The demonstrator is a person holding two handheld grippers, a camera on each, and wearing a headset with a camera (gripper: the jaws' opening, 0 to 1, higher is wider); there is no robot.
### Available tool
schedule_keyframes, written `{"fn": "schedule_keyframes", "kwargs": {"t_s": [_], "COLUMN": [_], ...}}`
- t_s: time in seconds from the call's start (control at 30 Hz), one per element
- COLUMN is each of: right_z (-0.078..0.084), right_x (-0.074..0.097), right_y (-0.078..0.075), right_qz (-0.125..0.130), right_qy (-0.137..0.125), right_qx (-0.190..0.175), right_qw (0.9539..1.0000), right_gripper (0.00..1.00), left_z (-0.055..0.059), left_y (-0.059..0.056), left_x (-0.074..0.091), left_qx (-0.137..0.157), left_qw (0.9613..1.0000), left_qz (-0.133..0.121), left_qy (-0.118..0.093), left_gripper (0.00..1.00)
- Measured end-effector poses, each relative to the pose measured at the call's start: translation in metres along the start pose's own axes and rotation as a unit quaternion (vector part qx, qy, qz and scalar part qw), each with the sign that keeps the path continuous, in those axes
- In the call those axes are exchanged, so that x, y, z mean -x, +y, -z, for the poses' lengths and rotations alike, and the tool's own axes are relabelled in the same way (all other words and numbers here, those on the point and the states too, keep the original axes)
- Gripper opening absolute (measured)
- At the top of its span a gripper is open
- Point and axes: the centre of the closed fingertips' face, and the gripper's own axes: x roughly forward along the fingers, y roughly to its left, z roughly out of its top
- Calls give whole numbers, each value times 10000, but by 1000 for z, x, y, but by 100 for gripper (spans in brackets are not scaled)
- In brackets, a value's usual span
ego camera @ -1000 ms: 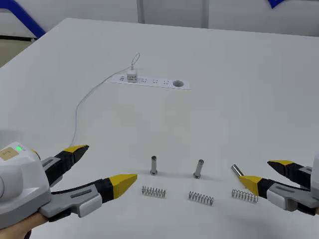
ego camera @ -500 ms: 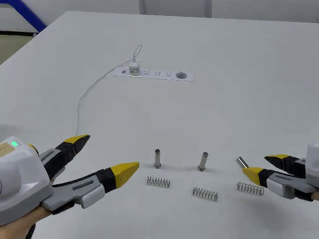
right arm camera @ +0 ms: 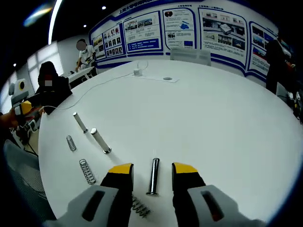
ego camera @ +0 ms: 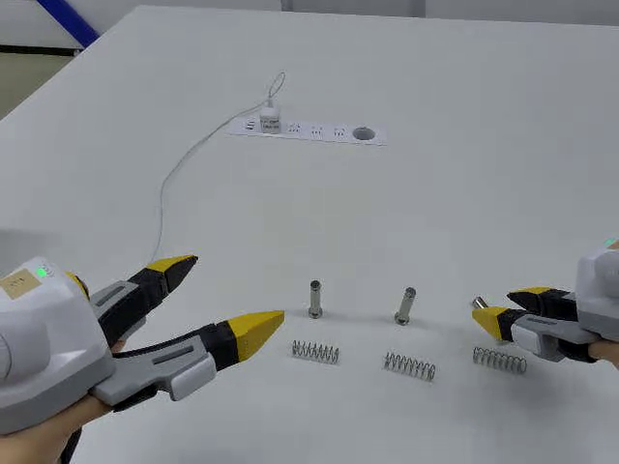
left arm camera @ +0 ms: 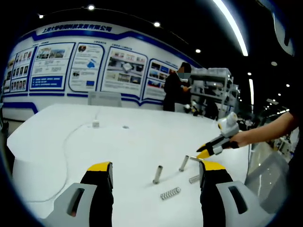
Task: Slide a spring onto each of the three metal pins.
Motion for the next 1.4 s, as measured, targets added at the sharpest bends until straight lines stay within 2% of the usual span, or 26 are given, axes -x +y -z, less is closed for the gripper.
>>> {"fn": "schedule_keyframes", "kwargs": {"t_s": [0.27, 0.5, 0.73, 1.0, 1.1, 1.4], "right_z": [2, 7, 8, 11, 11, 11], "right_x": [-10, -16, -23, -25, -25, -26], "right_y": [-3, -5, -2, -1, 1, -1], "right_qz": [49, 71, 88, 234, 162, 192], "right_qy": [126, 261, 412, 547, 586, 631], "right_qx": [-46, -117, 2, 124, 130, 108], "right_qw": [9999, 9996, 9991, 9982, 9981, 9978], "right_gripper": [30, 24, 19, 15, 11, 9], "left_z": [5, 6, 10, 10, 10, 10], "left_y": [0, 5, 8, 7, 7, 3], "left_x": [-3, -2, 0, 0, 0, -2], "left_qx": [52, 111, 130, 126, 124, 102], "left_qw": [10000, 9999, 9998, 9999, 9999, 9999], "left_qz": [8, -46, -84, -67, -64, -1], "left_qy": [62, 33, 92, 81, 98, 125], "left_gripper": [73, 72, 71, 69, 69, 68]}}
